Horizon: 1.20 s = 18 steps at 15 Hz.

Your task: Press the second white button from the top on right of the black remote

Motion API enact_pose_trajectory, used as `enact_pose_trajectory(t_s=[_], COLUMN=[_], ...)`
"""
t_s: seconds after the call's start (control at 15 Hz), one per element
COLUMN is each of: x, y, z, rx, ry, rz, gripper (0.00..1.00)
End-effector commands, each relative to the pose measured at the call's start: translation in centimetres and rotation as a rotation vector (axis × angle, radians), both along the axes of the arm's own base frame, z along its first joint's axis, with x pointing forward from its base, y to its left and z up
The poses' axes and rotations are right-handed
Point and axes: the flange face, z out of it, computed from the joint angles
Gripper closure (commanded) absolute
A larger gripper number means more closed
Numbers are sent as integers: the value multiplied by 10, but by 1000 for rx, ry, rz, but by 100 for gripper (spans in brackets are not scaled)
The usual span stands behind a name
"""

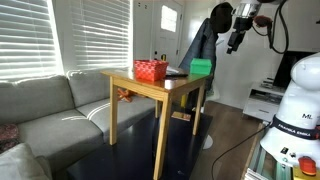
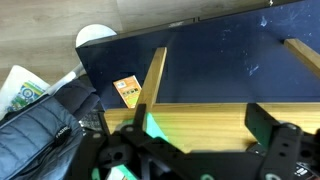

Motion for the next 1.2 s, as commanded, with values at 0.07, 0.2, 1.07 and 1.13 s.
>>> enact_pose_trajectory(t_s=[0.07,0.2,1.07,1.13], x=[4,10,86,92], y=[19,41,120,119], z=[3,6,14,12], rx=[5,14,179,182], ry=[8,11,-118,-113], rz=[105,228,681,708], gripper=[0,0,0,0])
